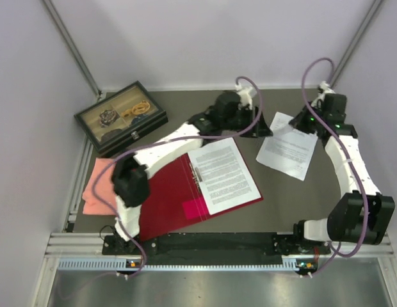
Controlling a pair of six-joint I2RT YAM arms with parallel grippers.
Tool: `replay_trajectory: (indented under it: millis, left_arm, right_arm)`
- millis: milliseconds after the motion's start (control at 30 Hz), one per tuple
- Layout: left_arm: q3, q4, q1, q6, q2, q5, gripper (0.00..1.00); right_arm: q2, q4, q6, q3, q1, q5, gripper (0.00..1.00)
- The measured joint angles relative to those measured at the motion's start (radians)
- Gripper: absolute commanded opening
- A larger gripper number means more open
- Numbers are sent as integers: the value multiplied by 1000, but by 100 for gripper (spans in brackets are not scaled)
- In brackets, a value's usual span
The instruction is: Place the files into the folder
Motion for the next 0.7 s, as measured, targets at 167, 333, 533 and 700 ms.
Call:
replay_trajectory:
  millis: [167, 333, 533, 700]
  left_arm:
    - [-368, 62, 69, 58, -441, -44, 59]
    - [-663, 52, 146, 66, -713, -114, 60]
    - [-819, -18, 179, 58, -847, -165, 60]
    - [-824, -24, 179, 55, -872, -169, 59]
  right_arm:
    - [-13, -163, -97, 113, 282, 3, 0]
    - [-64, -252, -125, 133, 454, -145, 0]
    - [-185, -243, -77, 77, 467, -313, 0]
    - [-190, -196, -64, -82, 413, -394, 0]
